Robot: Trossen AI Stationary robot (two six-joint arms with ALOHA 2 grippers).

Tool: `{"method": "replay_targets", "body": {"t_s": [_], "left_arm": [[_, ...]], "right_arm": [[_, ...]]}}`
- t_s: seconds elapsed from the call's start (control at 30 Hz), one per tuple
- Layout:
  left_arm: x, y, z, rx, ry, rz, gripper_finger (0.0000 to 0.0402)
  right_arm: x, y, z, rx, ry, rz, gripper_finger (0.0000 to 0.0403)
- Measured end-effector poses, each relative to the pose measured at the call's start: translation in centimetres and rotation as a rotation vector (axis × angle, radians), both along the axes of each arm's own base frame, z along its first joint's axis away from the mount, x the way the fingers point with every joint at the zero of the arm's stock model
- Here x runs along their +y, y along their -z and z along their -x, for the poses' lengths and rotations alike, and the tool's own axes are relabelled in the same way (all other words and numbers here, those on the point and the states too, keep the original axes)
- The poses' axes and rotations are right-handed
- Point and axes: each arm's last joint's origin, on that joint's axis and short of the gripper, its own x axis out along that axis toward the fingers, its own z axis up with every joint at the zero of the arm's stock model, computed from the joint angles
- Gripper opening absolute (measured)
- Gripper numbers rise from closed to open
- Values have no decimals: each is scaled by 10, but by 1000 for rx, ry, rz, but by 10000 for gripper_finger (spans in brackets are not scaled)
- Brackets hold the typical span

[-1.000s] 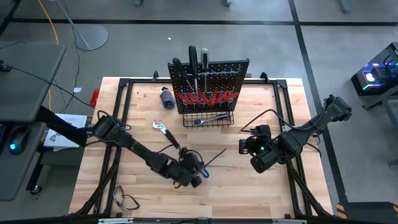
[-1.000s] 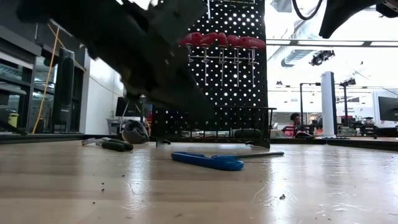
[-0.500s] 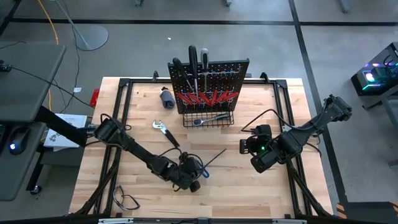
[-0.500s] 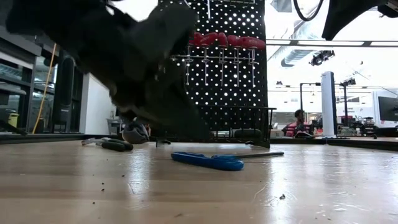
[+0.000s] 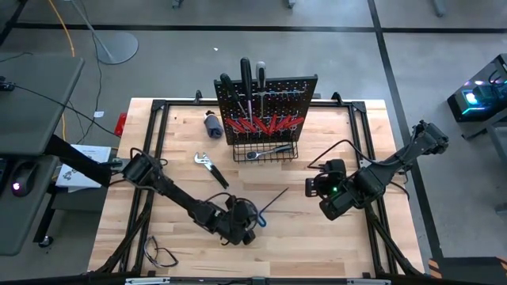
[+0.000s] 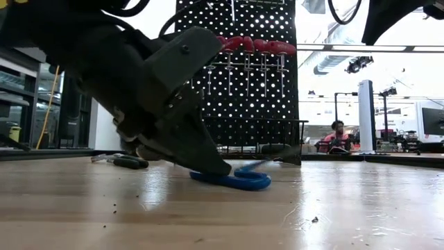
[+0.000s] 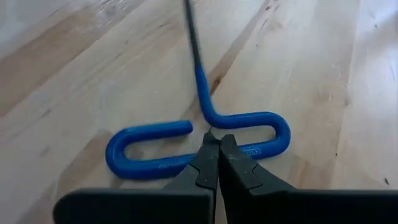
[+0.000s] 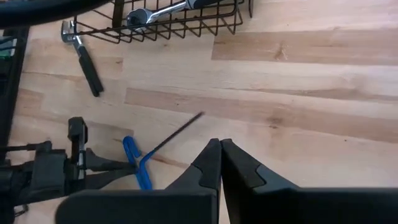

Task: Hang tools onto peg board
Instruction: Hang the blue pick tool on the peg board

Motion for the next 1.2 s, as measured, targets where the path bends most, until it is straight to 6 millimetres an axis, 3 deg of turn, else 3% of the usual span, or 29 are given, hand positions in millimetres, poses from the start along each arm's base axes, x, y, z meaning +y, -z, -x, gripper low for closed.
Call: {"method": "replay_targets", "body": {"t_s": [0.2,0.4,0.53,0.7,0.87,1.2], "left_arm": [[-6,12,6,19,-9,-7,0],[-7,12,6,16,-7,-18,0],[-6,12,6,16,-5,-19,0],[-6,-11,11,-1,45,-81,0],[-5,-32,6,-124,-10,-128,0],[8,-15,-10,-122,2,-155,0]], "right_arm": [[7,1,-10,-43,-65,-42,0],[22,23,-31,-3,-84,-91,5],[30,43,-44,66,-95,-126,32],[36,56,-52,110,-134,-139,84],[36,56,-53,110,-145,-128,106],[35,56,-53,109,-145,-132,108]]}}
